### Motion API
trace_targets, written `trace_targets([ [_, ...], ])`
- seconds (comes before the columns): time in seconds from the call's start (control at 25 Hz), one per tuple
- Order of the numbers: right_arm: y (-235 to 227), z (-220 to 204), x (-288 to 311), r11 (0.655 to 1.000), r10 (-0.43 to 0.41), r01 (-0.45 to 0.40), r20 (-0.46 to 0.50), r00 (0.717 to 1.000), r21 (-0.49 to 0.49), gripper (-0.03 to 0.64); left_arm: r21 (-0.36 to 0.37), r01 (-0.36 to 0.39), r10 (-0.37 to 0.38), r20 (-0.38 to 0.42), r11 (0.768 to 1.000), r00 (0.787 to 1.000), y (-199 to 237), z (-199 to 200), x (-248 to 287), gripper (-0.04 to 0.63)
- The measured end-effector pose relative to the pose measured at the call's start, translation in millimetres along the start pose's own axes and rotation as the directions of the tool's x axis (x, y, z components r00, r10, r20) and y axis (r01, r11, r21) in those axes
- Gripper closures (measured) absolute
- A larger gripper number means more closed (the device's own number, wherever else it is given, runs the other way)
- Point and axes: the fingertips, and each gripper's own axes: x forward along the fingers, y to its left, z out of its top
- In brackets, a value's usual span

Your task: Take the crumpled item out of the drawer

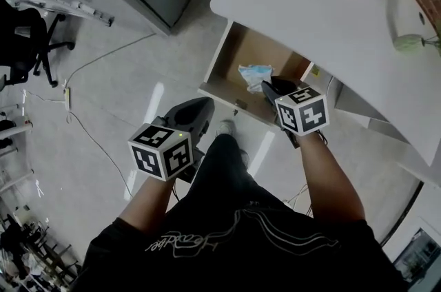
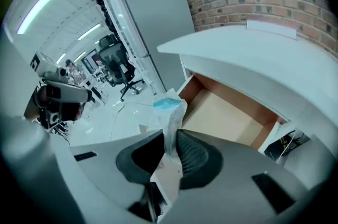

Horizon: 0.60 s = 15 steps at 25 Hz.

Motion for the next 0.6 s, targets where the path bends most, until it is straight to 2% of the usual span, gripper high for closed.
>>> trace_targets([
  [0.16, 30.1, 18.1, -73.4, 1.000, 0.027, -0.026, 0.110, 0.994, -0.010, 0.534, 0.032, -0.005, 0.004, 0.033, 0.999, 0.999, -45.0, 4.8, -37.3, 0.574],
  [0.28, 51.8, 32.4, -134.0, 0.999, 0.042, -0.043, 0.194, 0.980, 0.001, 0.534, 0.065, 0.021, -0.025, 0.064, 0.998, 0.998, -85.6, 12.9, -63.3, 0.574],
  [0.44, 85.9, 45.0, -214.7, 0.998, 0.053, -0.055, 0.306, 0.950, 0.000, 0.534, 0.133, 0.060, -0.071, 0.084, 0.989, 0.994, -142.8, 20.3, -100.9, 0.574],
  [0.6, 116.0, 40.2, -284.5, 0.997, 0.079, -0.079, 0.385, 0.919, -0.016, 0.534, 0.177, 0.090, -0.114, 0.132, 0.980, 0.985, -200.0, 29.4, -135.8, 0.574],
])
